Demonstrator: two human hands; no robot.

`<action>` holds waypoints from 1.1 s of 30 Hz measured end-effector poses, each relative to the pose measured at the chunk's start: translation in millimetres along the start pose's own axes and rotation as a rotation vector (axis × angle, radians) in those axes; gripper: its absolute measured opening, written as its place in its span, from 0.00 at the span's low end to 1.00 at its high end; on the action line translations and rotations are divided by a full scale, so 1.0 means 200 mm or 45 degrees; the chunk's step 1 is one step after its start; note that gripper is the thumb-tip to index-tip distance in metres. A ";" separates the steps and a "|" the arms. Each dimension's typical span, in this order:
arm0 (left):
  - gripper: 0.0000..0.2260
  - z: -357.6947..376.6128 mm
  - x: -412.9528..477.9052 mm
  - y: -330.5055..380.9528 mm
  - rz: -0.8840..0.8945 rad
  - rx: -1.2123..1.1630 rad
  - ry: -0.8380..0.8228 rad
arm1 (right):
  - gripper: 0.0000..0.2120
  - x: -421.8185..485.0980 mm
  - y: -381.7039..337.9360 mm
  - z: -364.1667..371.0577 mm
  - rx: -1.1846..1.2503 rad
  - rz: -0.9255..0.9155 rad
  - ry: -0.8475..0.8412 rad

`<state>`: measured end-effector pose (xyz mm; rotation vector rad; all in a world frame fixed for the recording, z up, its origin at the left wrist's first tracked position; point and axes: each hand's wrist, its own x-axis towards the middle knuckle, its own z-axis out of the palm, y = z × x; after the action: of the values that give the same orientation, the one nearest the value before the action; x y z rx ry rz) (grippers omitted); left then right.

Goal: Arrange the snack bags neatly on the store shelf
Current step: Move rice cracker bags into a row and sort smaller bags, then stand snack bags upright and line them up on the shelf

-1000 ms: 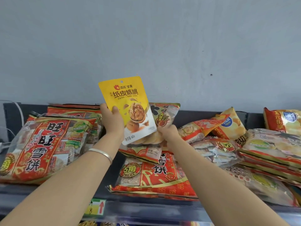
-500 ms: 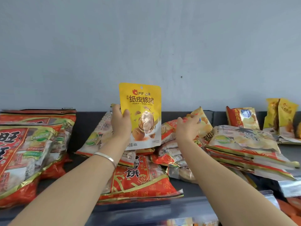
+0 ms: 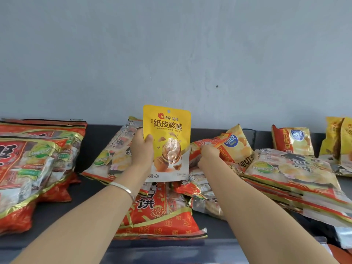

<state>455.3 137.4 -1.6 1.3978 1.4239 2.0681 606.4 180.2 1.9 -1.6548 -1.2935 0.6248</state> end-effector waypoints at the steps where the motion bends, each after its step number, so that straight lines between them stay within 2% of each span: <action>1: 0.09 -0.01 0.00 0.00 -0.001 -0.006 0.006 | 0.24 -0.01 -0.01 -0.01 -0.075 -0.018 0.030; 2: 0.09 -0.02 0.00 0.00 -0.006 -0.018 0.007 | 0.23 0.00 -0.01 -0.01 -0.073 -0.077 0.007; 4: 0.08 -0.04 0.01 0.00 -0.012 -0.057 -0.006 | 0.24 -0.02 -0.04 -0.01 0.069 0.052 0.087; 5: 0.07 -0.05 0.03 0.01 0.001 -0.072 -0.011 | 0.25 -0.03 -0.06 -0.01 0.395 0.041 0.095; 7: 0.09 -0.07 0.05 0.04 0.041 -0.075 0.002 | 0.21 -0.03 -0.11 -0.01 1.243 0.305 -0.046; 8: 0.11 -0.07 0.07 0.07 0.051 -0.085 0.010 | 0.18 -0.05 -0.12 -0.02 1.374 0.315 -0.083; 9: 0.11 -0.08 0.08 0.09 0.057 -0.106 0.015 | 0.15 -0.06 -0.14 -0.03 1.415 0.302 0.007; 14: 0.03 -0.01 0.09 0.20 0.104 -0.152 -0.034 | 0.18 -0.09 -0.20 -0.19 1.211 0.022 0.168; 18: 0.04 0.17 0.02 0.28 0.060 -0.298 -0.072 | 0.15 -0.05 -0.14 -0.41 1.166 -0.093 0.270; 26: 0.06 0.65 -0.23 0.51 0.119 -0.411 -0.217 | 0.10 0.02 0.10 -0.99 1.242 -0.232 0.428; 33: 0.05 1.26 -0.65 0.74 0.163 -0.319 -0.185 | 0.07 0.14 0.49 -1.67 1.189 -0.257 0.562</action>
<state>768.7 125.0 62.7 1.5305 1.0039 2.0867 936.8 87.5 71.4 -0.8051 -0.6562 0.5678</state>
